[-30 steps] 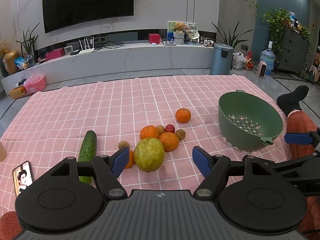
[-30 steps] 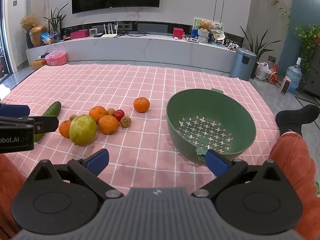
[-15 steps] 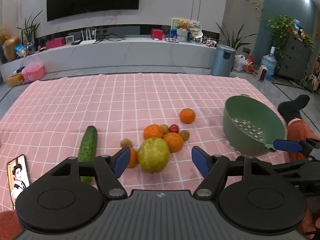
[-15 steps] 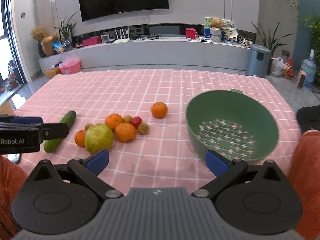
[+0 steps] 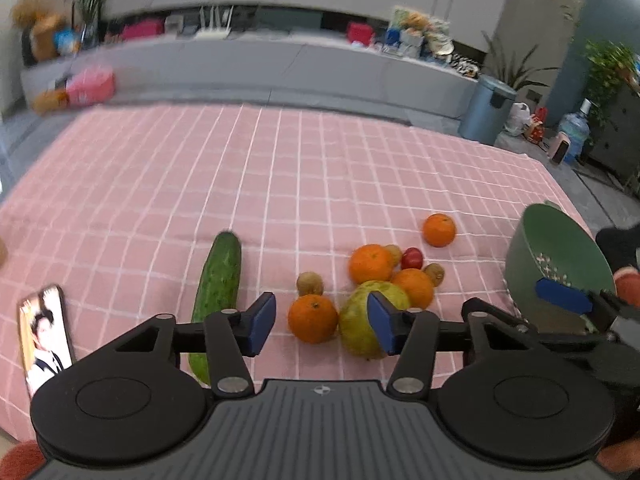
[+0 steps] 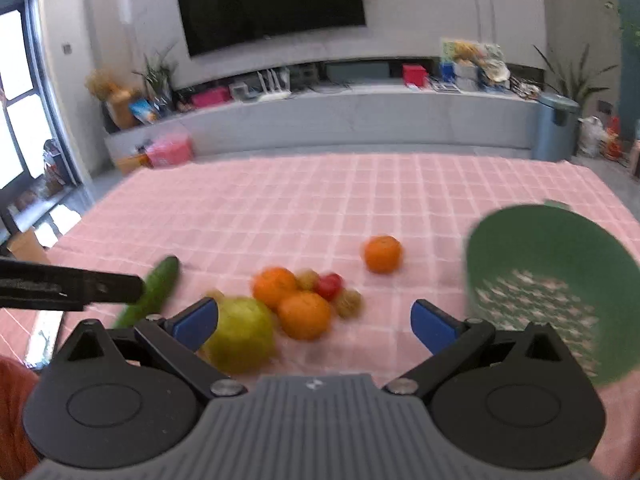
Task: Organize fruits
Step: 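Grasp the cucumber with the left tool while the right tool grasps the green-yellow pear, then carry the cucumber and pear in both tools over the green colander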
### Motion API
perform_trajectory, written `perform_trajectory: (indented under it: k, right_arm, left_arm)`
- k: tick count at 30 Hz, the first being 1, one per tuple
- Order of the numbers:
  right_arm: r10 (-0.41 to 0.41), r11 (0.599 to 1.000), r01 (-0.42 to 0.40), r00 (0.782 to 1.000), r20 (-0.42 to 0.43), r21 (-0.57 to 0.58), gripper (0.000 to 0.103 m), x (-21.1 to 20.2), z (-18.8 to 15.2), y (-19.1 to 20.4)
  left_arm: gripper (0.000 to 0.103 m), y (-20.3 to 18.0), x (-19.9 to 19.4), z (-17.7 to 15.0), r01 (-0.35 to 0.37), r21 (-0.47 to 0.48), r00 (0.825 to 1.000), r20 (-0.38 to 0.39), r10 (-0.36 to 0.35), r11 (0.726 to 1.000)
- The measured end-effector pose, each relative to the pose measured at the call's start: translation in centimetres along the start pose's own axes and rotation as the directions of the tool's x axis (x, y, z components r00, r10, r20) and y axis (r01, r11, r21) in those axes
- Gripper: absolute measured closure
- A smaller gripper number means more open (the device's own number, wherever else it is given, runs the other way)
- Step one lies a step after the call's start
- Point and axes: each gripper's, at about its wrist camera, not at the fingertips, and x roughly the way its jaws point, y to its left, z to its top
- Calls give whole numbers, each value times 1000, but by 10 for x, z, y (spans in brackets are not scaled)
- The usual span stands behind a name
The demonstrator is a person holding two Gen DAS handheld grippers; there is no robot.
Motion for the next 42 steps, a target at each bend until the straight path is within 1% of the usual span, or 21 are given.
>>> perform_trajectory:
  k: [1,3,4,6,8,10,13,18,22,28,31,32,33,35,40,42]
  right_arm:
    - [-5,1000,5,1000,-17,-11,5,7,2,5]
    - [-1,1000,0,999,-40,-16,10,17,3,13]
    - [15,1000,-16,998,-62,-7,16,24,4,16]
    - [43,999,-41,994,-100,20,20,35,4,20]
    - [52,998,-48,991,-127,36,31,45,3,24]
    - [65,997,-57,987,-147,57,32,53,2,26]
    - [95,991,-77,980,-172,109,32,64,1,28]
    - [134,975,-91,968,-210,204,32,78,-2,26]
    - [167,955,-97,957,-238,280,32,88,-6,18]
    - [206,928,-107,945,-253,356,32,101,-10,11]
    - [223,916,-116,942,-250,383,36,104,-12,9]
    - [231,912,-122,942,-245,391,39,104,-13,8]
    - [241,908,-132,941,-238,398,41,104,-13,7]
    - [242,909,-134,941,-238,395,41,104,-13,7]
    - [243,917,-142,940,-240,373,42,102,-13,8]
    - [245,919,-147,939,-239,367,42,99,-14,6]
  left_arm:
    - [48,5,5,2,6,-18,1000,-17,-6,1000]
    - [50,12,12,4,-18,-33,1000,-17,18,999]
    - [50,13,15,4,-48,-26,999,-10,48,998]
    - [50,16,21,4,-102,-18,995,-3,102,995]
    - [50,21,28,5,-120,-35,993,-19,119,992]
    - [50,26,35,6,-142,-57,990,-27,141,988]
    - [40,34,44,9,-187,-75,982,-48,183,980]
    - [37,44,60,12,-248,-95,964,-117,237,964]
    - [36,52,74,12,-255,-100,959,-150,239,962]
    - [36,52,88,10,-260,-73,953,-177,245,963]
    - [37,53,91,10,-262,-76,952,-187,244,962]
    - [43,53,92,9,-264,-75,950,-189,246,962]
    - [46,53,93,9,-266,-72,949,-192,249,961]
    - [55,53,94,9,-273,-66,947,-192,257,960]
    - [57,51,92,9,-271,-52,946,-198,256,961]
    - [58,51,88,8,-257,-74,950,-203,238,963]
